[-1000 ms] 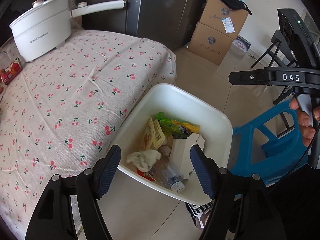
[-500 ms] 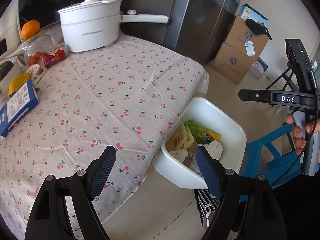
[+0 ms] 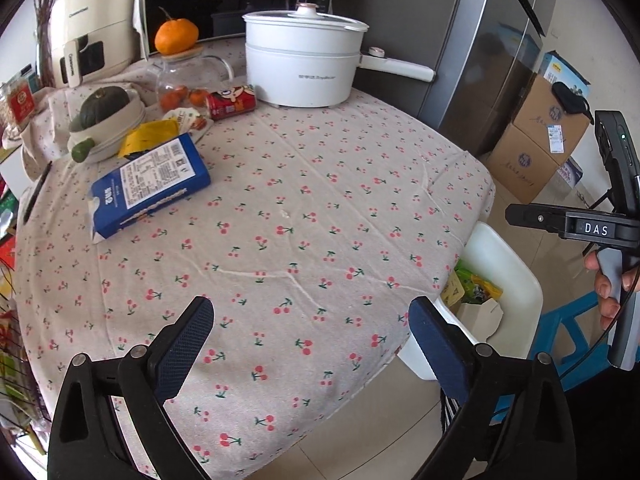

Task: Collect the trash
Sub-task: 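Move both tools back over the table toward the blue biscuit box, then grasp the blue biscuit box with the left tool and lift it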

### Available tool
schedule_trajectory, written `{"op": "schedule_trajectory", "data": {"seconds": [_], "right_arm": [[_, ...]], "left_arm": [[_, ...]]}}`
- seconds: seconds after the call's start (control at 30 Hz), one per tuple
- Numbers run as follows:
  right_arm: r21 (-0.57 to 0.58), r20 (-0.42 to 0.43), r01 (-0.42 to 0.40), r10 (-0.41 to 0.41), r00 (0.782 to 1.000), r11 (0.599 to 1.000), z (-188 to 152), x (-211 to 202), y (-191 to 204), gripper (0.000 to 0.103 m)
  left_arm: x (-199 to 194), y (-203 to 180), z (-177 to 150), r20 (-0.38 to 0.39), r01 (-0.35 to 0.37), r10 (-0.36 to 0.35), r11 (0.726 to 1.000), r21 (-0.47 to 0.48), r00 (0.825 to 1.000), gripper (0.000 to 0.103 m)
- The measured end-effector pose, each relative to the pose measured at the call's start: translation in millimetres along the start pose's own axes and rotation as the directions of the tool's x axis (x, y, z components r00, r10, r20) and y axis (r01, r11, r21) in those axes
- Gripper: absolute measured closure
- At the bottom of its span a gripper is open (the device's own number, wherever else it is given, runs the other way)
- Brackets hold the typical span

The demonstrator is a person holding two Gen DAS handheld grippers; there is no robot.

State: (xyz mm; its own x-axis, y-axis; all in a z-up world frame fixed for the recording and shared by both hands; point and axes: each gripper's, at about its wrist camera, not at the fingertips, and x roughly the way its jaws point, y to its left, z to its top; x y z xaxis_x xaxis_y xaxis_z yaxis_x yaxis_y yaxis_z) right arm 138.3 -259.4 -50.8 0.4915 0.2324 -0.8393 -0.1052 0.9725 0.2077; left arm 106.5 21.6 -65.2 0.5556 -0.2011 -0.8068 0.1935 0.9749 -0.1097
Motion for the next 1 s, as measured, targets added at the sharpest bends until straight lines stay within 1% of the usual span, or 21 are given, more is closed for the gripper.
{"op": "schedule_trajectory", "data": {"seconds": [0.1,0.2,0.3,0.37,0.4,0.47,0.57,0.63,0.67,0.73,0.77,0.8,0.83,0.9,1.0], "right_arm": [[-0.013,-0.004,-0.002,0.002,1.0,1.0,4.3,9.3,18.3,0.024],[-0.031,-0.013,0.003,-0.003,1.0,1.0,6.9,20.4,35.4,0.023],[-0.047,-0.029,0.004,-0.006,1.0,0.999,9.7,31.6,48.9,0.022],[-0.053,-0.037,-0.001,-0.001,0.999,0.999,12.3,38.2,55.6,0.022],[-0.055,-0.039,-0.004,0.001,0.999,0.998,13.5,41.0,58.5,0.022],[-0.06,-0.042,-0.005,0.003,0.999,0.998,15.7,45.6,62.8,0.022],[-0.075,-0.048,0.005,-0.008,0.999,0.997,19.3,53.3,67.1,0.022],[-0.088,-0.055,0.02,-0.025,0.998,0.996,21.3,59.4,68.3,0.022],[-0.093,-0.059,0.027,-0.033,0.998,0.995,22.3,62.6,67.7,0.022],[-0.097,-0.066,0.041,-0.047,0.997,0.994,24.1,67.8,65.0,0.022],[-0.098,-0.067,0.047,-0.053,0.996,0.994,25.3,69.9,63.3,0.022],[-0.099,-0.068,0.051,-0.058,0.996,0.994,26.8,71.7,61.6,0.022],[-0.102,-0.069,0.056,-0.063,0.996,0.993,27.7,73.2,59.9,0.022],[-0.112,-0.069,0.068,-0.076,0.995,0.991,28.5,75.2,57.0,0.022],[-0.135,-0.07,0.086,-0.096,0.993,0.987,28.1,77.6,54.4,0.022]], "left_arm": [[-6.1,24.4,-4.2,0.007,-0.037,0.037,0.999,-0.022,0.999,0.0],[-12.4,51.0,-9.4,0.017,-0.074,0.075,0.997,-0.038,0.997,0.0],[-13.8,80.6,-12.6,0.028,-0.125,0.126,0.992,-0.02,0.992,0.0],[-11.2,102.5,-10.8,0.021,-0.162,0.162,0.987,-0.015,0.987,0.0],[-9.7,115.1,-9.1,0.009,-0.159,0.159,0.987,-0.025,0.987,0.0],[-5.9,141.4,-4.9,-0.002,-0.137,0.137,0.989,-0.063,0.991,0.0],[-1.1,178.5,3.5,0.031,-0.101,0.106,0.985,-0.14,0.994,0.001],[5.7,199.2,10.8,0.056,-0.037,0.049,0.981,-0.191,0.997,0.001],[10.2,207.7,15.4,0.067,-0.002,0.017,0.976,-0.218,0.998,0.003],[20.6,223.5,24.7,0.09,0.062,-0.038,0.961,-0.271,0.995,0.008],[26.8,230.4,29.6,0.101,0.091,-0.063,0.95,-0.297,0.993,0.013],[33.5,237.0,34.1,0.108,0.111,-0.08,0.939,-0.326,0.991,0.018],[40.8,243.2,38.0,0.114,0.132,-0.097,0.926,-0.354,0.989,0.02],[53.9,252.6,45.1,0.123,0.155,-0.114,0.906,-0.395,0.986,0.027],[72.0,266.0,53.8,0.132,0.167,-0.119,0.878,-0.448,0.984,0.03]]}}
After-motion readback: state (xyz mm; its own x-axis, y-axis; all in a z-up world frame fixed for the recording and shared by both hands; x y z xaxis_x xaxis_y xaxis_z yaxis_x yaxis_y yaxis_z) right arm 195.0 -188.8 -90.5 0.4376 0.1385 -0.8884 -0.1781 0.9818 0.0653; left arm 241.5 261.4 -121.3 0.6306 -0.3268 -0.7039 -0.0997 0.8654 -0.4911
